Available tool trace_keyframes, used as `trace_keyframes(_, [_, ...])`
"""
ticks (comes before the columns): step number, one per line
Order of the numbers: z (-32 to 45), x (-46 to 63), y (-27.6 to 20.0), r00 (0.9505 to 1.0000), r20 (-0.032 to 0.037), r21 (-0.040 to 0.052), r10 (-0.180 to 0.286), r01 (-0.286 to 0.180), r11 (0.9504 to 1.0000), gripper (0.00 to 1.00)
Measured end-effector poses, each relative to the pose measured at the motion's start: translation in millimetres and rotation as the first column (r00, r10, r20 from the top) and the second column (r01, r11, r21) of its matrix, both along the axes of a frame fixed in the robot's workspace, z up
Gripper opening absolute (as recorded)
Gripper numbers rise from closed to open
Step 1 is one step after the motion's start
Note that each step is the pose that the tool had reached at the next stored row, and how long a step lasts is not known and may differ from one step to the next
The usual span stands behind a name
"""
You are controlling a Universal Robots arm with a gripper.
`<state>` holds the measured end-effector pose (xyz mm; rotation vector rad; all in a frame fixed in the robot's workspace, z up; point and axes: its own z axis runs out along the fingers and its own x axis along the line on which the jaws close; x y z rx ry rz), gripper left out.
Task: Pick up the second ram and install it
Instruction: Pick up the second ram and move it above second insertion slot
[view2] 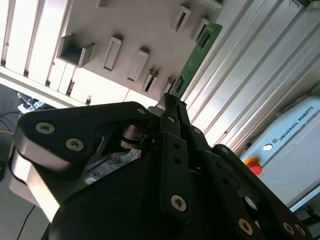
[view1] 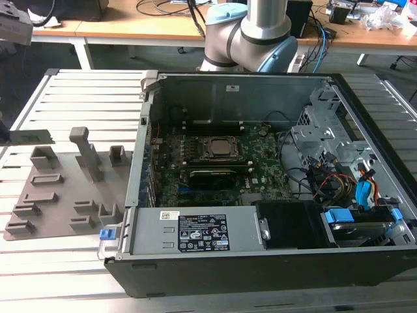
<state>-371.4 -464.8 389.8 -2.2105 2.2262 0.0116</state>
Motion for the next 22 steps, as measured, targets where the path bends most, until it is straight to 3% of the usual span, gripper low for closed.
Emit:
trace_keyframes(5, [16.9, 0.0, 0.0, 1.0000, 0.0000, 0.0001, 0.000, 0.000, 1.0000, 0.14])
trace_keyframes(7, [29.3, 0.0, 0.0, 1.0000, 0.0000, 0.0000, 0.000, 0.000, 1.0000, 0.14])
trace_keyframes(9, [36.1, 0.0, 0.0, 1.0000, 0.0002, 0.0012, 0.000, 0.000, 1.0000, 0.14])
trace_keyframes(13, [36.3, 2.9, 0.0, 1.0000, 0.0000, 0.0013, 0.000, 0.000, 1.0000, 0.14])
trace_keyframes(22, [36.2, 39.3, 0.3, 1.0000, 0.0000, 0.0013, 0.000, 0.000, 1.0000, 0.14])
